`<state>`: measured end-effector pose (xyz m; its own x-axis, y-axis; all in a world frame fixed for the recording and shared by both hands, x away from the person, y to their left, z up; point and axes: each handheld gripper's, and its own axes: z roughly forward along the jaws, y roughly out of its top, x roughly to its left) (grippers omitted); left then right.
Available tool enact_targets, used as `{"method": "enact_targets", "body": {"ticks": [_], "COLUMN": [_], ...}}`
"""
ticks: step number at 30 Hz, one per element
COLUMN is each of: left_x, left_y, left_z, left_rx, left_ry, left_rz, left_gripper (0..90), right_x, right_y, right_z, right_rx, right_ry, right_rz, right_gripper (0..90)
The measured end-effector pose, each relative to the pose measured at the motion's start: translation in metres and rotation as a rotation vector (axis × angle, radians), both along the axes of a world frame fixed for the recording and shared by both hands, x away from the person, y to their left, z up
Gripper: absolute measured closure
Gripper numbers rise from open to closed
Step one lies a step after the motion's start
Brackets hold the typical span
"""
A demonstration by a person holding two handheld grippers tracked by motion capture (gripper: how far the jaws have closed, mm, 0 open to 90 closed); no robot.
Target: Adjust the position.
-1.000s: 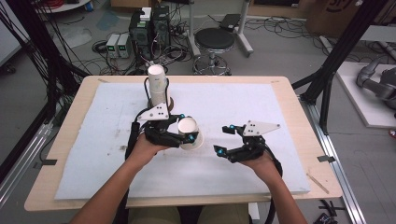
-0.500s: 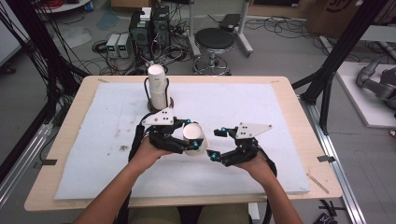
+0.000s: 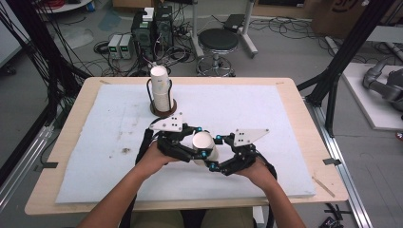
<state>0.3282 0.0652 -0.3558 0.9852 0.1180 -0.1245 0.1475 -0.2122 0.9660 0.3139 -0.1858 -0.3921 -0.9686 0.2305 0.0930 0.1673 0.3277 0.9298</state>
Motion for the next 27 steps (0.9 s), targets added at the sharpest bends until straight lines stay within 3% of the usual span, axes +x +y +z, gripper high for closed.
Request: {"method": "enact_targets", "body": {"ticks": [12, 13, 14, 16, 27], "left_x": [-0.001, -0.001, -0.002, -0.002, -0.004], "left_y": [-0.002, -0.003, -0.004, -0.005, 0.01], "left_z": [-0.001, -0.001, -0.001, 0.0, 0.007], "left_rx": [-0.002, 0.0, 0.005, 0.037, 0.117], "left_ry": [0.006, 0.008, 0.023, 0.029, 0.006], "left_rz": [-0.027, -0.031, -0.019, -0.003, 0.02], "left_gripper": [35.7, 25.6, 25.6, 13.9, 14.2], "right_x": [0.001, 0.001, 0.001, 0.001, 0.001], "right_y": [0.001, 0.001, 0.001, 0.001, 0.001], "right_z": [-0.001, -0.002, -0.002, -0.002, 0.007], "right_rx": [0.007, -0.001, -0.001, -0.023, -0.193], "right_ry": [0.001, 0.005, 0.005, 0.002, -0.037], "right_rz": [0.05, 0.058, 0.058, 0.063, 0.076], "right_gripper": [34.0, 34.2, 34.2, 34.3, 34.1]}}
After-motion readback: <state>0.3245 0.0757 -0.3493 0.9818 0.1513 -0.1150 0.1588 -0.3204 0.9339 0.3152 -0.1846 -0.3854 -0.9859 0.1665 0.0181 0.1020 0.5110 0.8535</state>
